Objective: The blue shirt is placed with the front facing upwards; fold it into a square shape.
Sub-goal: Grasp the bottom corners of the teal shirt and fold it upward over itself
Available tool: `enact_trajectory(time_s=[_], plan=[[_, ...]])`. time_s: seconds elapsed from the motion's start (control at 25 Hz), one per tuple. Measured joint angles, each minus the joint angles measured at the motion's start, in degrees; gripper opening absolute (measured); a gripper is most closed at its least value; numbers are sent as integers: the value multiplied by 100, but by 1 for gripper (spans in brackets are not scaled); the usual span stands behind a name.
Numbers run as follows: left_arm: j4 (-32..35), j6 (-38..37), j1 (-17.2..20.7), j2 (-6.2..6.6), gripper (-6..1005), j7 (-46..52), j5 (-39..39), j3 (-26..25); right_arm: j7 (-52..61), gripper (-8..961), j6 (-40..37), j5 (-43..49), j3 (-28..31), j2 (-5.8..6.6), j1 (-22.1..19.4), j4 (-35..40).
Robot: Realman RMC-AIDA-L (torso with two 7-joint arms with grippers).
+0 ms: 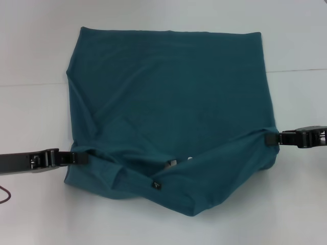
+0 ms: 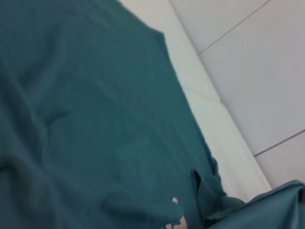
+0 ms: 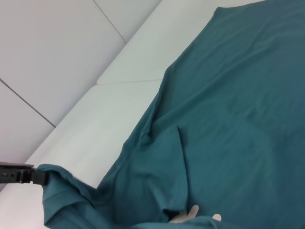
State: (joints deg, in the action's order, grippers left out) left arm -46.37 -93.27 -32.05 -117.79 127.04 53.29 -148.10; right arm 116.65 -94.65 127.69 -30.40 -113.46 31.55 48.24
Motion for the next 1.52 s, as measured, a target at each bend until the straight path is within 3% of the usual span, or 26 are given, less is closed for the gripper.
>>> enact_trajectory(time_s=[0.28, 0.84, 1.28, 1.52], plan=[[22, 131, 132, -15, 37, -495, 475, -35, -134, 53, 167, -128, 13, 5, -39, 2], [75, 934, -40, -42, 37, -875, 958, -50, -277, 53, 1124, -556, 10, 6, 77, -45], [85, 1759, -266, -277, 37, -1085, 953, 18, -393, 54, 2021, -560, -90, -132, 200, -115], [84, 2333, -380, -363, 37, -1145, 955, 347, -459, 54, 2513, -538, -243, -174, 242, -273]])
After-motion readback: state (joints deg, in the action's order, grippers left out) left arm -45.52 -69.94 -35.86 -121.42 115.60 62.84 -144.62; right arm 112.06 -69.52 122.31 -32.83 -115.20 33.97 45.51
